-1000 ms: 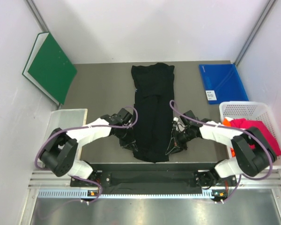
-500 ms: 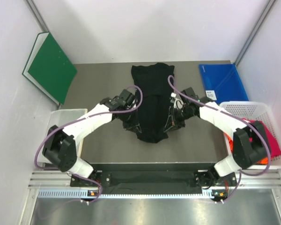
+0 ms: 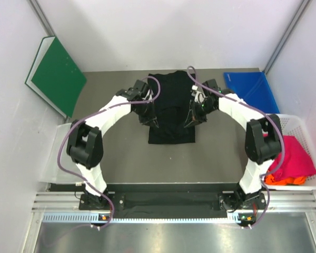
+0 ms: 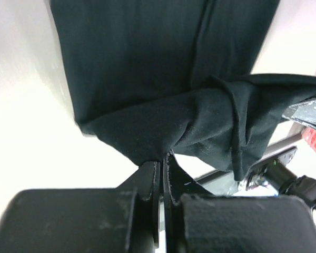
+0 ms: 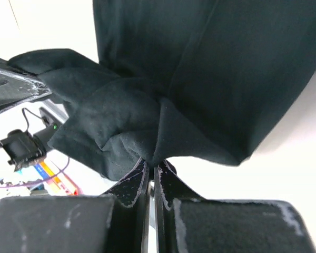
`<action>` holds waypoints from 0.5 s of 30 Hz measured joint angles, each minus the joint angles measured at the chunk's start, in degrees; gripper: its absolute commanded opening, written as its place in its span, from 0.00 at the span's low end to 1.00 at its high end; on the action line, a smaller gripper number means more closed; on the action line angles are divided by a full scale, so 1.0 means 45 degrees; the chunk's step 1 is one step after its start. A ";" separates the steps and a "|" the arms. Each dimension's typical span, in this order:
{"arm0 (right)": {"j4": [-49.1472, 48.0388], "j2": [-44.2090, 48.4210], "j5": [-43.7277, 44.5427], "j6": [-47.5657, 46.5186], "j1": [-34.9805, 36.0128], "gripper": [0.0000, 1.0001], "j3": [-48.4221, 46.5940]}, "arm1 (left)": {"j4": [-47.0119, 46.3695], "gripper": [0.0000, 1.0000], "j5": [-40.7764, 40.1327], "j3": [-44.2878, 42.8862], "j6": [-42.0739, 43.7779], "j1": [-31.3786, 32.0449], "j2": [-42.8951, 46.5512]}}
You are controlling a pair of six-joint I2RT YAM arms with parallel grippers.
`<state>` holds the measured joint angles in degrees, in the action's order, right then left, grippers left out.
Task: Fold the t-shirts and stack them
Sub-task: Fold the folded rectangular tshirt in 1/3 of the way
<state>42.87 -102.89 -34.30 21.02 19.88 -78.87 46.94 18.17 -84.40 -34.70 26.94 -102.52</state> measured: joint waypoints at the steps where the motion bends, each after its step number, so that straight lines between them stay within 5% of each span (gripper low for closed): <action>1: 0.0000 -0.0325 -0.0005 -0.0063 -0.0068 0.00 -0.0330 | -0.0029 0.22 0.0078 -0.0301 0.0087 -0.0136 -0.0345; 2: 0.0015 -0.0656 -0.0015 -0.0112 -0.0126 0.00 -0.0690 | 0.0005 0.31 0.0146 -0.0695 0.0165 -0.0219 -0.0782; 3: 0.0005 -0.1015 -0.0010 -0.0160 -0.0180 0.00 -0.1049 | -0.0010 0.62 0.0199 -0.0894 0.0296 -0.0321 -0.0991; 6: -0.0019 -0.2108 0.0000 -0.0228 -0.0359 0.06 -0.2118 | 0.0058 0.92 0.0544 -0.2181 0.0544 -0.0612 -0.2215; 8: -0.0180 -0.2715 -0.0005 -0.0044 -0.0563 0.22 -0.2613 | 0.0068 0.97 0.0675 -0.3075 0.0646 -0.0767 -0.2934; 11: -0.1030 -0.3254 0.0034 0.0661 -0.1156 0.74 -0.2807 | 0.0049 0.99 0.0855 -0.4352 0.0709 -0.1093 -0.3721; 15: -0.3152 -0.2725 0.0573 0.1627 -0.1982 1.00 -0.1758 | -0.0049 0.99 0.1064 -0.4833 0.0772 -0.1651 -0.3648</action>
<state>28.69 -115.15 -31.73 28.34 10.96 -86.78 46.72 22.96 -106.15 -31.22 19.51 -118.93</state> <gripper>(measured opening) 0.833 0.987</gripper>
